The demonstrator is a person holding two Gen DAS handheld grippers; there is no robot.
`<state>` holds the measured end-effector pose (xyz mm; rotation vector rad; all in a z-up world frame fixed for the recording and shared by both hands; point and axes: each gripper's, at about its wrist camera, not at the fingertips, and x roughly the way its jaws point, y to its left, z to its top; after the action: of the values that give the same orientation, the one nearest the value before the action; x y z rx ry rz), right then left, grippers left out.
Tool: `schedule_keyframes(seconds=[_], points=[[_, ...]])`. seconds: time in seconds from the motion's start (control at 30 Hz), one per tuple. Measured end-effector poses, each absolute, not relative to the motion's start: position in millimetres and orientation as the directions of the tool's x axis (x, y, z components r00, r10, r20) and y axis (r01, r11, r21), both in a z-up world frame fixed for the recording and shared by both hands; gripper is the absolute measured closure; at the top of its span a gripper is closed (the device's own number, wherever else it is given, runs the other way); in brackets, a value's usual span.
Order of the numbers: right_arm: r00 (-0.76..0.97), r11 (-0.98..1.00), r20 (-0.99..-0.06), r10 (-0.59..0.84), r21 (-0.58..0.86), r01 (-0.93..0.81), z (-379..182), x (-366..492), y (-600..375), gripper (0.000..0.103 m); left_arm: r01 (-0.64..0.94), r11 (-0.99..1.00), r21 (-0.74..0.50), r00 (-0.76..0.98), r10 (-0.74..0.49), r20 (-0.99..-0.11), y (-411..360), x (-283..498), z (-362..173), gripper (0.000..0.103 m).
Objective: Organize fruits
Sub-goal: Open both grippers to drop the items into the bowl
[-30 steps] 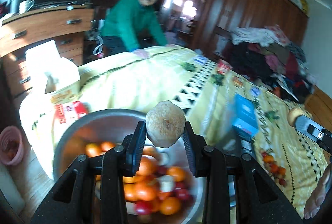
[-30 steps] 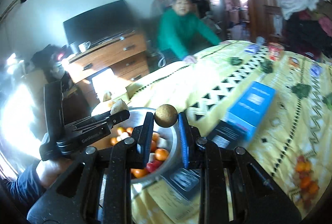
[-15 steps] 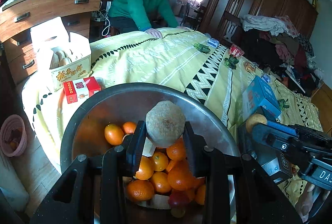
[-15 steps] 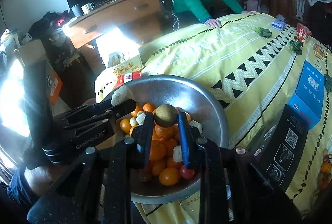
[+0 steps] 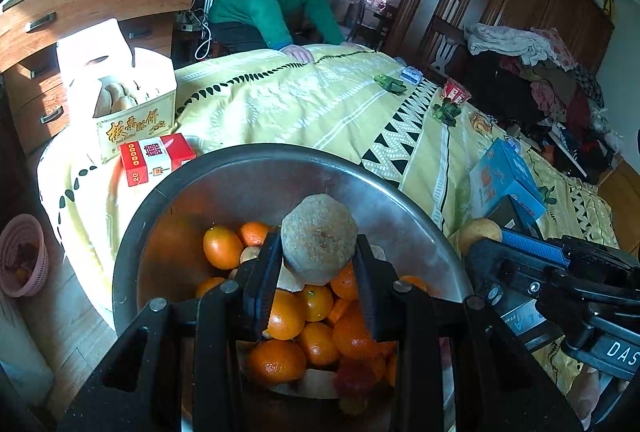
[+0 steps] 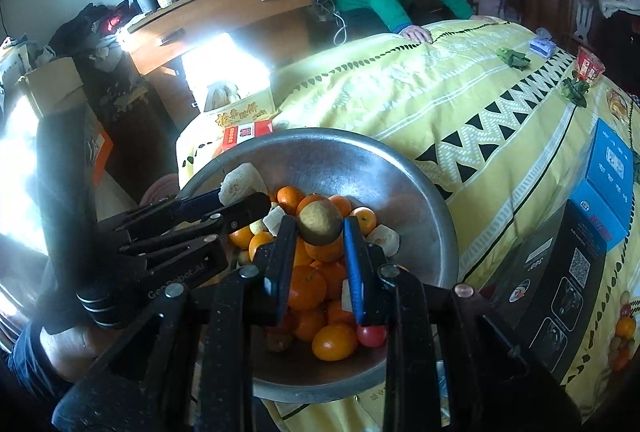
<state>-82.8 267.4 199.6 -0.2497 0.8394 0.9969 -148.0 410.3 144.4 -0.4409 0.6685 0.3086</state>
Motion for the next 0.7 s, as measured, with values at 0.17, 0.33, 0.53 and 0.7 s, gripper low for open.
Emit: schedule_keyframes(seconds=[0.17,0.33,0.53,0.7], points=[[0.256,0.544,-0.732,0.632,0.184,-0.818,193,-82,271,0.078,-0.429,0.856,-0.289,0.728,0.138,-0.671,413,-149,138,0.066],[0.242,0.544,-0.736,0.632,0.199,-0.815,187,-83,272,0.078,-0.445,0.848,-0.288,0.719,0.146,-0.680,415,-151,133,0.054],[0.256,0.554,-0.731,0.632,0.196,-0.810,191,-88,264,0.071,-0.476,0.830,-0.290,0.704,0.162,-0.691,416,-155,134,0.039],[0.365,0.606,-0.696,0.618,0.126,-0.786,213,-101,232,0.041,-0.465,0.836,-0.292,0.721,0.167,-0.672,402,-161,148,0.037]])
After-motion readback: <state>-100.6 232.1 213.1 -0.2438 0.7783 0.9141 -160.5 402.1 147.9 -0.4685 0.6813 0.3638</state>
